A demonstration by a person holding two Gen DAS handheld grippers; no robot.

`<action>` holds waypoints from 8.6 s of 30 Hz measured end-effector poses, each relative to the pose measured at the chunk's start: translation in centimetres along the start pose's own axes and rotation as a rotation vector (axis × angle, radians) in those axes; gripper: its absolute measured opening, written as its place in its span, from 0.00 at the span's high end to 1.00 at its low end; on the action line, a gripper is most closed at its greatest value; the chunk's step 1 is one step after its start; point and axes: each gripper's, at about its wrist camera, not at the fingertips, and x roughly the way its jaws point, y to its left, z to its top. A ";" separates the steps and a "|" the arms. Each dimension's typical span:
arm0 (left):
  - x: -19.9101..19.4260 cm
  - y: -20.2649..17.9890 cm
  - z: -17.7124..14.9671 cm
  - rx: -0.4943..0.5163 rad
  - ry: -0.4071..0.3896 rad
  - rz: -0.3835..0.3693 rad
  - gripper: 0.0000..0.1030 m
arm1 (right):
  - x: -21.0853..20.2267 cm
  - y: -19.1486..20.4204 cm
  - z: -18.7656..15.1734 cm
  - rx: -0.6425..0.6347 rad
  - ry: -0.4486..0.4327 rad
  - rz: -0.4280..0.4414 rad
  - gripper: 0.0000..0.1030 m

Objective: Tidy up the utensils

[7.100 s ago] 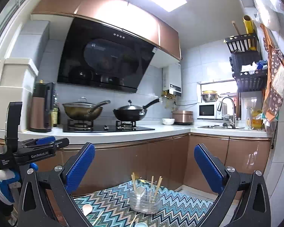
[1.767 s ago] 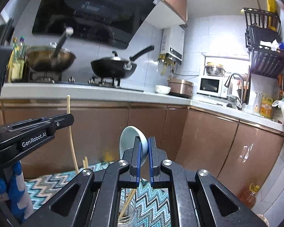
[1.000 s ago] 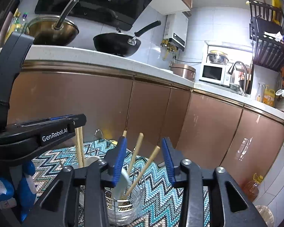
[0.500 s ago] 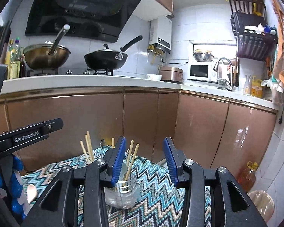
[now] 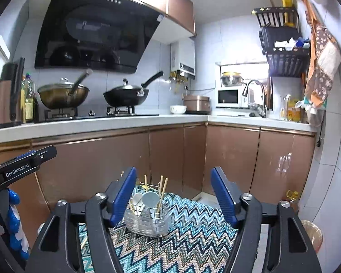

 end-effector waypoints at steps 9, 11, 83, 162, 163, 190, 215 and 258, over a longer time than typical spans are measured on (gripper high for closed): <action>-5.5 0.2 1.8 -0.003 -0.034 -0.015 0.37 | -6.2 0.3 1.1 -0.001 -0.066 0.003 0.22; -6.8 0.2 2.1 0.000 -0.051 -0.019 0.37 | -7.2 0.3 1.4 0.000 -0.079 0.002 0.21; 2.8 5.1 -5.7 0.076 0.142 0.113 0.36 | 1.8 5.8 -5.0 -0.107 0.196 0.054 0.11; 13.6 5.2 0.2 -0.119 0.401 -0.223 0.93 | 11.0 3.3 0.2 0.107 0.395 0.470 0.94; 14.2 4.4 1.1 -0.123 0.375 -0.223 0.93 | 11.0 2.7 1.2 0.108 0.358 0.460 0.94; 29.2 -3.4 -6.8 -0.138 0.069 0.019 0.90 | 23.3 0.0 -4.3 -0.043 0.271 0.247 0.94; 19.4 -3.6 -4.8 -0.043 0.112 0.010 0.52 | 15.6 -1.4 -3.9 0.051 0.272 0.207 0.58; -5.6 -3.8 0.8 0.197 -0.066 0.172 0.27 | -5.9 -1.1 -1.0 0.026 0.020 -0.092 0.00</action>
